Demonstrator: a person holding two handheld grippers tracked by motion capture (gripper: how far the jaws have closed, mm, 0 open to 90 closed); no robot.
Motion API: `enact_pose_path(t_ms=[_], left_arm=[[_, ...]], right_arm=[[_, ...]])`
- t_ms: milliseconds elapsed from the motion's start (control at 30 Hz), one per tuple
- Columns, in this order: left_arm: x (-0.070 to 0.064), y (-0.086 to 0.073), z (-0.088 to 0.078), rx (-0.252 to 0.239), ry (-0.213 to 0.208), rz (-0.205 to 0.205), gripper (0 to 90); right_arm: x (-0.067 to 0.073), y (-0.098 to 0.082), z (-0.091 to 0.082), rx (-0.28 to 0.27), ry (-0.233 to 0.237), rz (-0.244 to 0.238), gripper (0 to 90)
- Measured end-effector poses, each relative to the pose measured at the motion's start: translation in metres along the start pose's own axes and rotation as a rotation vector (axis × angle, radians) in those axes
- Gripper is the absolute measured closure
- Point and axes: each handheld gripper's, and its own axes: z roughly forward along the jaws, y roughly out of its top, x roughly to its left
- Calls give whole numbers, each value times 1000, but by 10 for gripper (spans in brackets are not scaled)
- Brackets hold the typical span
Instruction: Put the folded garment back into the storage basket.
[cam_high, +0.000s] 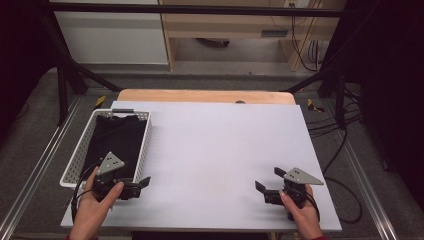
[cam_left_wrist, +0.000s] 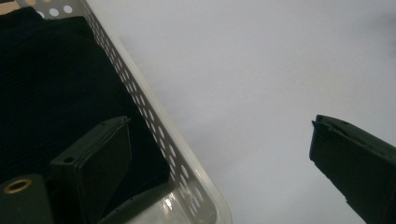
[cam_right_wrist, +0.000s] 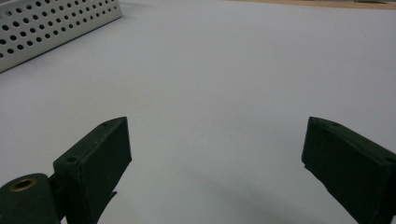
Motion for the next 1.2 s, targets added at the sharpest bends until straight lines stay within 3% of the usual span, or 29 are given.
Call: enact_pose_path(t_ms=[1200], left_arm=[[4,-13,3,-20,-14,-23,58]], right_arm=[[10,15,31,-2,12,-18,94]])
